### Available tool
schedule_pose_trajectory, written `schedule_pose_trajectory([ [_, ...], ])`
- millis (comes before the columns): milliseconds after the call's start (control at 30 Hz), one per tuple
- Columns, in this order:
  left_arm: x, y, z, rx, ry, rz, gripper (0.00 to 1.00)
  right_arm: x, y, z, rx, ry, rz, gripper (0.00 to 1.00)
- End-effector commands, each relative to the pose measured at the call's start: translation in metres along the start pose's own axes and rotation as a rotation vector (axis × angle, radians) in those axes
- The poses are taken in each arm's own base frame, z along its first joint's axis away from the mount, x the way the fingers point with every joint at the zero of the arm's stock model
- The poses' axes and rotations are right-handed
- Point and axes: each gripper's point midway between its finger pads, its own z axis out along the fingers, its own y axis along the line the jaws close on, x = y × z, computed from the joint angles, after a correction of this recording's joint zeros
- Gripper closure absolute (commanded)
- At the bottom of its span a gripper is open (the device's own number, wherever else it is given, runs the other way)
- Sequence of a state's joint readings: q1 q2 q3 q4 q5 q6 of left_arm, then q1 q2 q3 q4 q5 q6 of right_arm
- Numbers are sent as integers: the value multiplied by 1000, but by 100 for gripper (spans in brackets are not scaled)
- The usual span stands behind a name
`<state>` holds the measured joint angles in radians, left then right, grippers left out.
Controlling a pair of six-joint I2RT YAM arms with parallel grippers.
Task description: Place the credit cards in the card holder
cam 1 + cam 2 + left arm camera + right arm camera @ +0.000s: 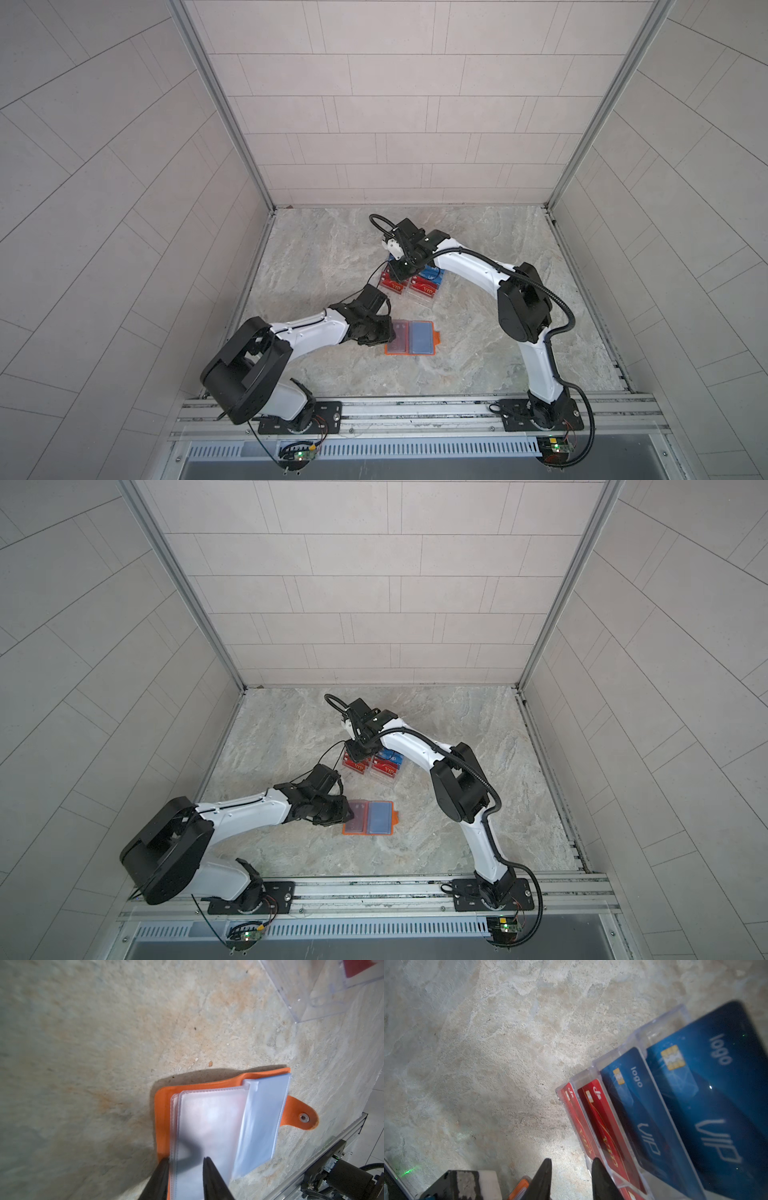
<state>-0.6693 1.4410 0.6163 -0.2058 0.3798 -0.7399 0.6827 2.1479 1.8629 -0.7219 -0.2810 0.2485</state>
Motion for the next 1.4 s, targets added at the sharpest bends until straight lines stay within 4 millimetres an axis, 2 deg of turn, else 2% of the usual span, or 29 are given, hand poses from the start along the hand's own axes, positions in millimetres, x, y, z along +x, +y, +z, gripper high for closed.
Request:
schedule_pose_trajectory([
  [0,9,13,4,-38,24,5,67,2,-2,6,33,32,-52,64],
  [867,12,13,2,-22,17,-12,68,7,-17,36,138,129,-176,63],
  [1133,13,14,1,-24,18,-14,67,12,-8,41,89,143,-175,65],
  [1367,12,14,1,-26,17,-14,67,11,-5,39,78,134,-181,72],
])
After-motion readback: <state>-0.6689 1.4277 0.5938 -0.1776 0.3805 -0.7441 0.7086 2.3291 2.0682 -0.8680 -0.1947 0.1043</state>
